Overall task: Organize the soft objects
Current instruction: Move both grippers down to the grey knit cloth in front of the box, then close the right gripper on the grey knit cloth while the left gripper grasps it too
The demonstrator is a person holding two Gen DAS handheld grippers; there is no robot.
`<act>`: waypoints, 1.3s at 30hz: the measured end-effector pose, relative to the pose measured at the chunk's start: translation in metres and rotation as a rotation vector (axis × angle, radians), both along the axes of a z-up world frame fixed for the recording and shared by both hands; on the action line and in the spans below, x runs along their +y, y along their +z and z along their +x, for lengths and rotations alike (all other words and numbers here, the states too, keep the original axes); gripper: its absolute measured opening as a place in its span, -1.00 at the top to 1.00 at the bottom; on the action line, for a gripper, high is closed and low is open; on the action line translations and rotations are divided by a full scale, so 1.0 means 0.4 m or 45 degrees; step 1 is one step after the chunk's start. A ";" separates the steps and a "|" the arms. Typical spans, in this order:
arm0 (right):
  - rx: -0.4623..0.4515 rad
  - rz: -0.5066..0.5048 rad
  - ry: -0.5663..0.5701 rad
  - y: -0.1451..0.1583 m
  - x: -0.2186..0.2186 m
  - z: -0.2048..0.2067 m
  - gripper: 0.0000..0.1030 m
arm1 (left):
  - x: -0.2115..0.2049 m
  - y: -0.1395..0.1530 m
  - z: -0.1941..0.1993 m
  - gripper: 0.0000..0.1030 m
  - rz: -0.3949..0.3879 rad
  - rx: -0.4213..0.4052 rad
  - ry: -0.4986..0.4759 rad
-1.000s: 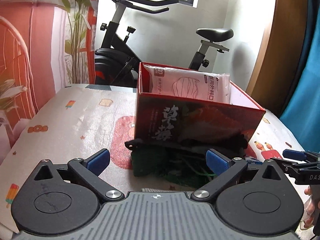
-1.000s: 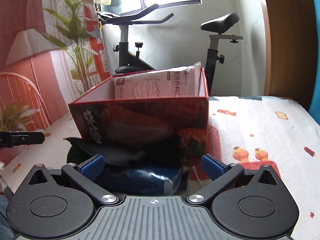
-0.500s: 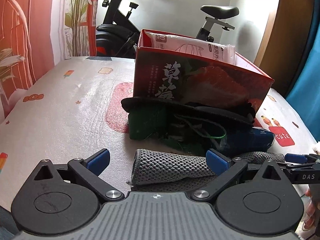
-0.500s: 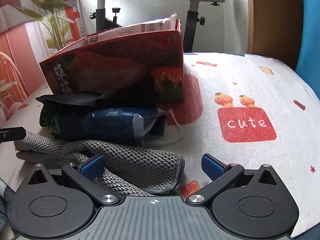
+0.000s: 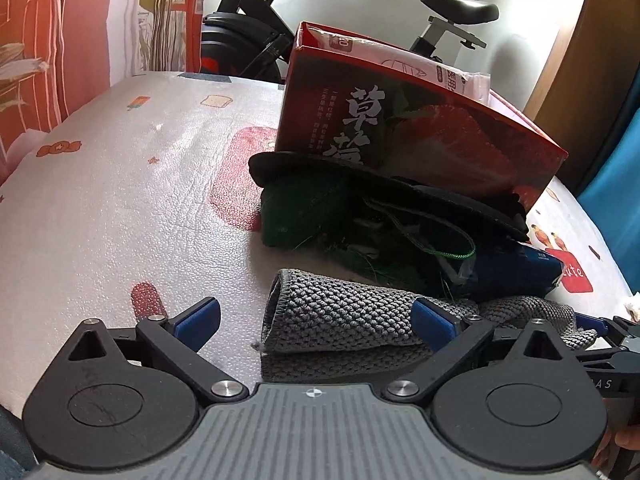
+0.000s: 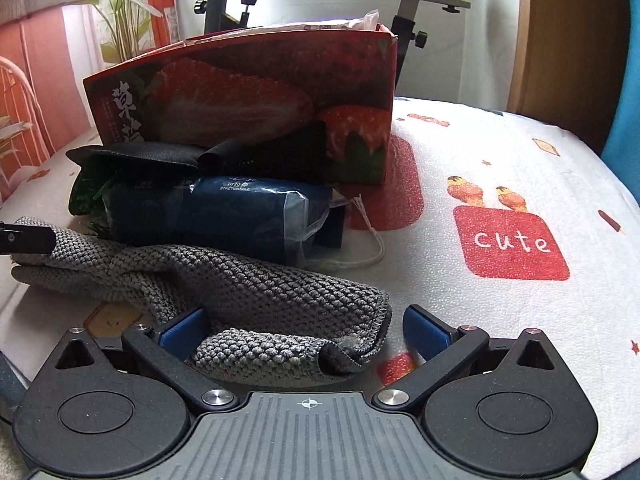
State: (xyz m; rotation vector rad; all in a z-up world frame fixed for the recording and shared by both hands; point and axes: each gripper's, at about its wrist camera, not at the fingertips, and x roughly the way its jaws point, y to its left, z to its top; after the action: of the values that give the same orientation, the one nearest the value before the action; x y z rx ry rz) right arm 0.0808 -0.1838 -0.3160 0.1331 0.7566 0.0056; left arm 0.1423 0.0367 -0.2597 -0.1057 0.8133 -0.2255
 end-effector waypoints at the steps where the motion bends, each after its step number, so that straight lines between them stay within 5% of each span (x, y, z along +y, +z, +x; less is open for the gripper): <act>1: -0.006 -0.001 -0.003 -0.001 0.001 -0.001 -0.99 | 0.001 -0.002 0.001 -0.98 -0.004 0.004 -0.001; 11: -0.014 -0.001 -0.014 -0.003 0.001 -0.004 -0.99 | -0.002 -0.023 0.004 -0.46 -0.030 0.024 -0.031; 39: -0.002 0.013 0.064 0.001 0.006 -0.003 -0.92 | -0.028 -0.034 -0.003 -0.43 0.051 0.018 -0.073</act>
State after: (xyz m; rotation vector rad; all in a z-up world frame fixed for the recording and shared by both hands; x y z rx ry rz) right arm 0.0797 -0.1813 -0.3155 0.1235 0.7580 0.0576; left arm 0.1412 0.0253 -0.2733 -0.0462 0.8354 -0.2627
